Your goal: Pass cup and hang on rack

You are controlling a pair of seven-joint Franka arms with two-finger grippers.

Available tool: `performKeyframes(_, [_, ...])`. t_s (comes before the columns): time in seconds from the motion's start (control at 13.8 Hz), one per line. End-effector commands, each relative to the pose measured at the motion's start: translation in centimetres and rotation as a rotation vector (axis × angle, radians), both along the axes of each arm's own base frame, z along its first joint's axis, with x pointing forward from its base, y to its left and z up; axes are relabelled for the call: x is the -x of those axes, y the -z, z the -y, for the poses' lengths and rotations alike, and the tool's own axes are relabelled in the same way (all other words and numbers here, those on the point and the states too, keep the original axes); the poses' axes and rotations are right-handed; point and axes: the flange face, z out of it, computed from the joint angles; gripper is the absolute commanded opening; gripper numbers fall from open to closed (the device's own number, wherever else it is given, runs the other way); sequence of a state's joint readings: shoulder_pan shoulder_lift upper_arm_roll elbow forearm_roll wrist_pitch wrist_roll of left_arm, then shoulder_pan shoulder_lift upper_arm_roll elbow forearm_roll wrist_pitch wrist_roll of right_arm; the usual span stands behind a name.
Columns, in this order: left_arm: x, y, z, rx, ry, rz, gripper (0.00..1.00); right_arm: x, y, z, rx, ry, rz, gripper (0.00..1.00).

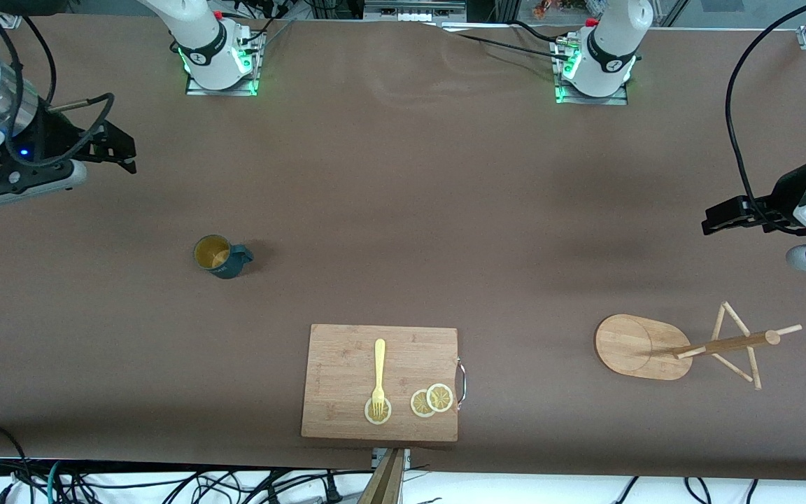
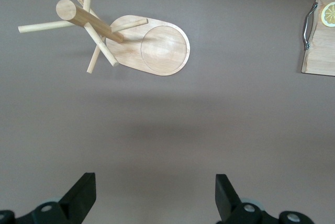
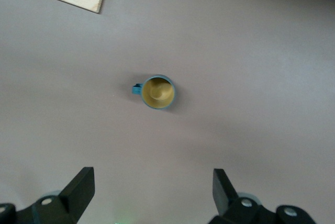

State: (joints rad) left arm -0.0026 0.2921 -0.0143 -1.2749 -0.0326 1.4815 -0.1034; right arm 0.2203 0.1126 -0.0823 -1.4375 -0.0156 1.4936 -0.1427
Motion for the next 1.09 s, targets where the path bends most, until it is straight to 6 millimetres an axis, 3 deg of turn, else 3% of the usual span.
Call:
performKeyframes(0.0, [-0.4, -0.5, 0.0, 0.021, 0.015, 0.009, 1.00, 0.0, -0.6, 2.4, 0.009, 0.032, 0.022, 1.00])
performKeyframes(0.14, [-0.4, -0.5, 0.3, 0.021, 0.018, 0.009, 1.00, -0.1, -0.5, 3.5, 0.001, 0.044, 0.023, 1.00])
performKeyframes(0.36, [-0.4, -0.5, 0.5, 0.021, 0.015, 0.009, 1.00, -0.2, -0.7, 2.7, 0.004, 0.032, 0.026, 1.00])
performKeyframes(0.51, [-0.4, -0.4, 0.6, 0.021, 0.018, 0.007, 1.00, -0.9, 1.2, 2.2, 0.009, 0.021, -0.011, 1.00])
performKeyframes(0.65, [-0.4, -0.5, 0.1, 0.021, 0.015, 0.009, 1.00, -0.4, 1.8, 2.0, 0.013, 0.022, -0.054, 1.00])
performKeyframes(0.72, [-0.4, -0.5, -0.1, 0.021, 0.014, 0.009, 1.00, -0.8, 3.3, 2.0, 0.019, 0.024, -0.092, 1.00])
performKeyframes(1.01, [-0.4, -0.5, -0.3, 0.021, 0.009, 0.009, 1.00, -0.9, 3.4, 2.5, 0.014, 0.024, -0.093, 1.00])
